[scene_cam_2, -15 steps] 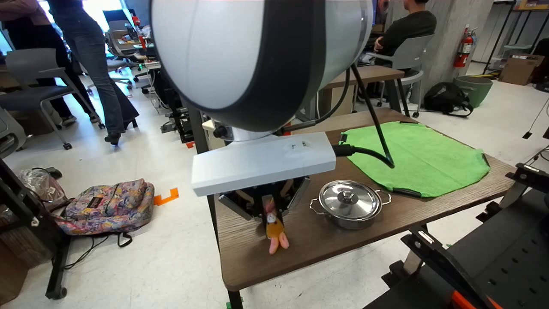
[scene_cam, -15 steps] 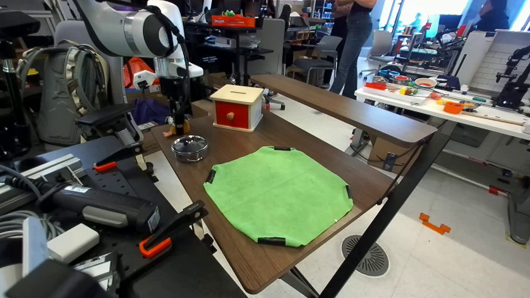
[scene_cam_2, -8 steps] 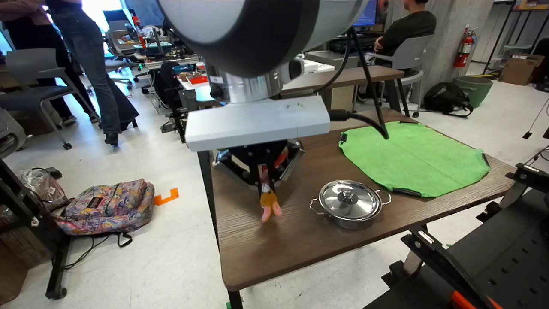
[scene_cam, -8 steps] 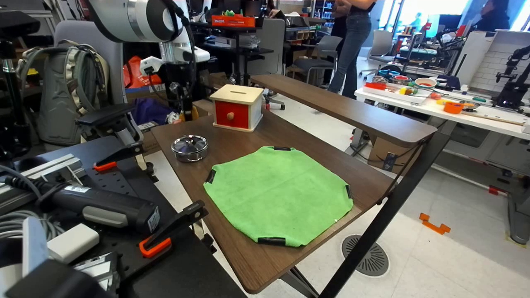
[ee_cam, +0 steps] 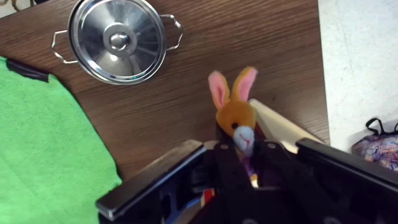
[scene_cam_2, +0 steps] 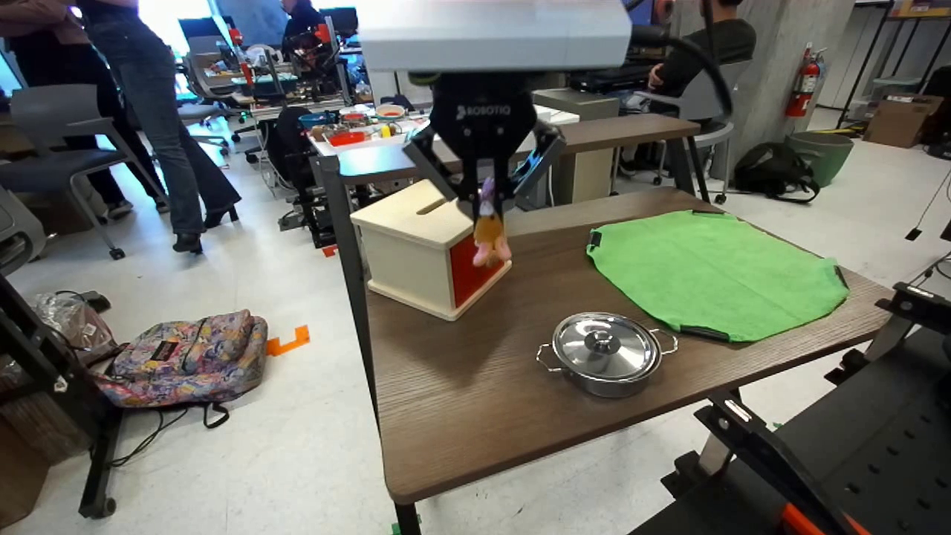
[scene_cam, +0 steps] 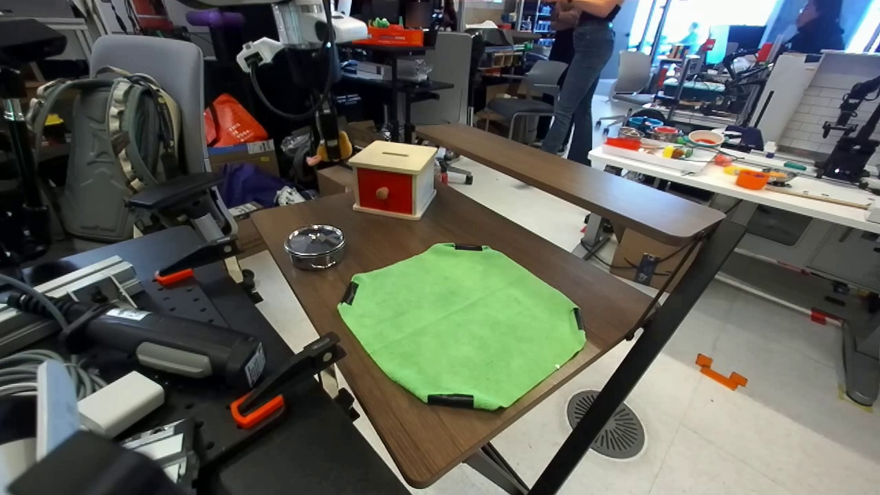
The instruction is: Move the doll to the right of the drawer
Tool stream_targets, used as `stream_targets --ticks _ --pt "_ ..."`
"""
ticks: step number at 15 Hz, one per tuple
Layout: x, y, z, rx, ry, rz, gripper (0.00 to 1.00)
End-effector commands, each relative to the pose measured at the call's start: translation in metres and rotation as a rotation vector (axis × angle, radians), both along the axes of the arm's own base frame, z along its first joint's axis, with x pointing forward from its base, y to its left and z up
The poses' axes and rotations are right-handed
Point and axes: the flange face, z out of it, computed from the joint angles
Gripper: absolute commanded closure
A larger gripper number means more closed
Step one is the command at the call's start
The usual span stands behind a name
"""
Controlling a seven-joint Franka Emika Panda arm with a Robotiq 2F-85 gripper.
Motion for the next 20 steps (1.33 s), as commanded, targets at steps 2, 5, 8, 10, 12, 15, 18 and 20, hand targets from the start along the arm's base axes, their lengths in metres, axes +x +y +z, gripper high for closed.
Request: stream_targets --ticks 2,5,8,10,12,15,18,20 --pt "0.006 -0.068 0.032 0.000 -0.052 -0.154 0.96" --pt "0.021 -0.113 0.036 -0.005 -0.072 -0.248 0.96" --pt "0.034 -0.151 0.033 -0.006 -0.081 -0.324 0.96" --pt "0.040 -0.174 0.027 -0.008 -0.087 -0.373 0.96" --pt "0.048 -0.193 0.019 -0.009 -0.097 -0.421 0.96" --pt "0.060 -0.210 -0.001 0.005 -0.099 -0.479 0.96" --pt "0.076 -0.215 -0.023 0.022 -0.083 -0.522 0.96" --pt "0.089 -0.213 -0.035 0.036 -0.073 -0.541 0.96"
